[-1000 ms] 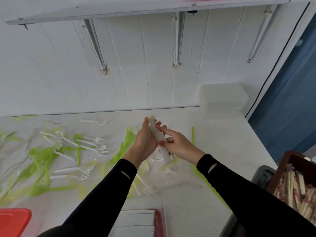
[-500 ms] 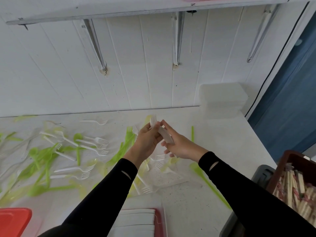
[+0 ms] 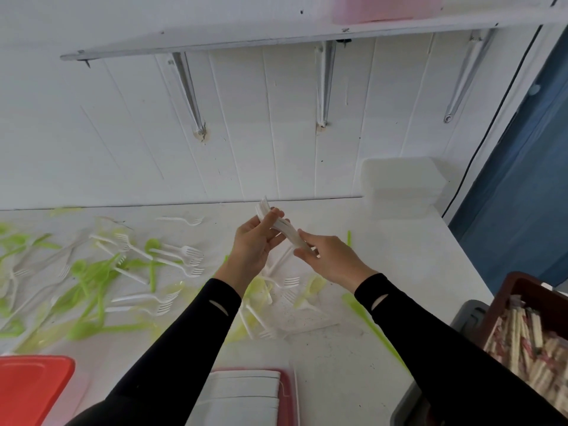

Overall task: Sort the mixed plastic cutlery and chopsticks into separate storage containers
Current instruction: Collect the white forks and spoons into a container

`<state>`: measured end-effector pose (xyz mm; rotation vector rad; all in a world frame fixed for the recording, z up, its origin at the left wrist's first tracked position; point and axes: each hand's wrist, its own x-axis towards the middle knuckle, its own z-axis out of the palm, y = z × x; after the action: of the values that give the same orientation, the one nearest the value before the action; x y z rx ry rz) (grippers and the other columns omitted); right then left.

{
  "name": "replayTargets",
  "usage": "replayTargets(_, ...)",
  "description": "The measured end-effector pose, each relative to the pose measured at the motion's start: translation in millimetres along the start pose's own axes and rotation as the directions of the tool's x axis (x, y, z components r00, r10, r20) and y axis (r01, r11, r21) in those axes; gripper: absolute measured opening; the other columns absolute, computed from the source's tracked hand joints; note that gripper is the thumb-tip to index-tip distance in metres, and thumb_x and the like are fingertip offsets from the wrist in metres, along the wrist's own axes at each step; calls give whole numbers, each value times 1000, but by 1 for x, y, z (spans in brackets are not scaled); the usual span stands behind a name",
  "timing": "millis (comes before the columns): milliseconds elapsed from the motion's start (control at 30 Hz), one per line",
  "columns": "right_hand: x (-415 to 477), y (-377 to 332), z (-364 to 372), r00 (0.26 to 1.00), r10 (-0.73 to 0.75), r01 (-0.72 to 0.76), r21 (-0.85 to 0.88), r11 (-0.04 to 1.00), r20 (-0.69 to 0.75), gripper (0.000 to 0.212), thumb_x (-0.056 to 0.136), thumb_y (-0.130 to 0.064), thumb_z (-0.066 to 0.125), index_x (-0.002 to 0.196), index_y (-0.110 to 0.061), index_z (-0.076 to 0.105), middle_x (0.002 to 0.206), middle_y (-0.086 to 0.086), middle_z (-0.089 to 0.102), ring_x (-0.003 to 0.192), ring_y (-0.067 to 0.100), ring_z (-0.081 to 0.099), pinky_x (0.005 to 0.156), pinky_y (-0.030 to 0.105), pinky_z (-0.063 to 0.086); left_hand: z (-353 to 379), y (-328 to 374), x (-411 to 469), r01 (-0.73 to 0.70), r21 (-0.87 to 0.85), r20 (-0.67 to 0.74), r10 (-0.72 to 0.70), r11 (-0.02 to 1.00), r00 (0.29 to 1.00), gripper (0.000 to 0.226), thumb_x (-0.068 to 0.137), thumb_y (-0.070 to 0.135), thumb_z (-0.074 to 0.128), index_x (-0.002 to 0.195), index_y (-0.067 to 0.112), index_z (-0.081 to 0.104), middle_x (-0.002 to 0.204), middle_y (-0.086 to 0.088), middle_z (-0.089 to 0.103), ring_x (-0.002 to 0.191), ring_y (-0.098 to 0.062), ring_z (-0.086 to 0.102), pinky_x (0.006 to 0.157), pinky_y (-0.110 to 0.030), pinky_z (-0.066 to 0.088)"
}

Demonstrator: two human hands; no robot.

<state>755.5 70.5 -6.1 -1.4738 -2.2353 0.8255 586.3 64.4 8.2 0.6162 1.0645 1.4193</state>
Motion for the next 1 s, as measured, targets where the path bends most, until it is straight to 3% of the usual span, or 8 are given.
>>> replayTargets(67, -3, -5, 0, 1000, -13, 12, 116, 993, 10, 55, 98, -46, 53, 148, -28, 42, 127, 0, 64, 111, 17, 61, 90, 30, 48, -2, 7, -9, -15, 30, 12, 15, 999, 1000, 16, 95, 13, 62, 101, -2, 65, 89, -11, 71, 84, -21, 72, 85, -35, 59)
replayTargets(167, -11, -17, 4, 996, -91, 91, -6, 996, 14, 53, 99, -41, 52, 149, -27, 42, 125, -1, 64, 112, 19, 61, 92, 35, 49, -12, 17, -26, -22, 19, 17, 22, 1000, 1000, 12, 94, 13, 63, 99, 3, 66, 85, -6, 73, 90, -26, 69, 95, -43, 54)
replayTargets(333, -24, -31, 13, 980, -191, 184, -107, 977, -61, 38, 99, -41, 51, 135, -30, 54, 104, -7, 64, 91, 15, 59, 73, 30, 44, -19, 27, -52, -73, 22, 0, 73, 997, 997, 8, 92, 10, 66, 99, 8, 68, 93, -7, 68, 97, -23, 66, 95, -38, 55)
replayTargets(467, -35, -41, 12, 967, -250, 234, -206, 950, -55, 44, 100, -43, 47, 142, -28, 48, 110, -6, 64, 97, 17, 61, 79, 33, 48, -23, 34, -72, -125, -9, -35, 125, 992, 992, 9, 92, 11, 64, 97, 4, 68, 97, -8, 67, 100, -21, 66, 90, -35, 57)
replayTargets(633, -51, -52, 17, 955, -293, 276, -212, 937, -53, 30, 100, -41, 49, 121, -23, 61, 101, -7, 66, 89, 15, 61, 77, 33, 49, -30, 34, -95, -146, 35, -60, 148, 989, 987, 12, 92, 14, 65, 102, 8, 68, 105, -7, 69, 115, -23, 64, 98, -39, 53)
replayTargets(733, -58, -53, 19, 957, -277, 272, -69, 960, -86, 26, 99, -40, 50, 115, -26, 64, 92, -10, 68, 84, 12, 63, 76, 33, 51, -39, 34, -110, -164, 49, 61, 161, 985, 985, 31, 83, 20, 68, 112, 13, 62, 117, -2, 68, 117, -19, 63, 98, -34, 52)
replayTargets(833, -60, -51, 22, 959, -279, 282, 202, 938, -41, 25, 96, -42, 58, 117, -33, 66, 94, -14, 70, 86, 7, 66, 80, 29, 53, -47, 28, -123, -199, 272, 193, 150, 942, 970, 35, 84, 12, 69, 117, 17, 59, 121, 0, 68, 113, -15, 65, 96, -30, 52)
replayTargets(1000, -65, -53, 24, 971, -225, 181, 374, 909, 76, 43, 85, -63, 49, 115, -37, 66, 98, -15, 69, 88, 7, 66, 79, 20, 50, -51, 40, -149, -358, 370, 158, 321, 857, 934, 24, 94, 9, 63, 116, 18, 65, 106, -2, 72, 105, -17, 67, 95, -36, 53)
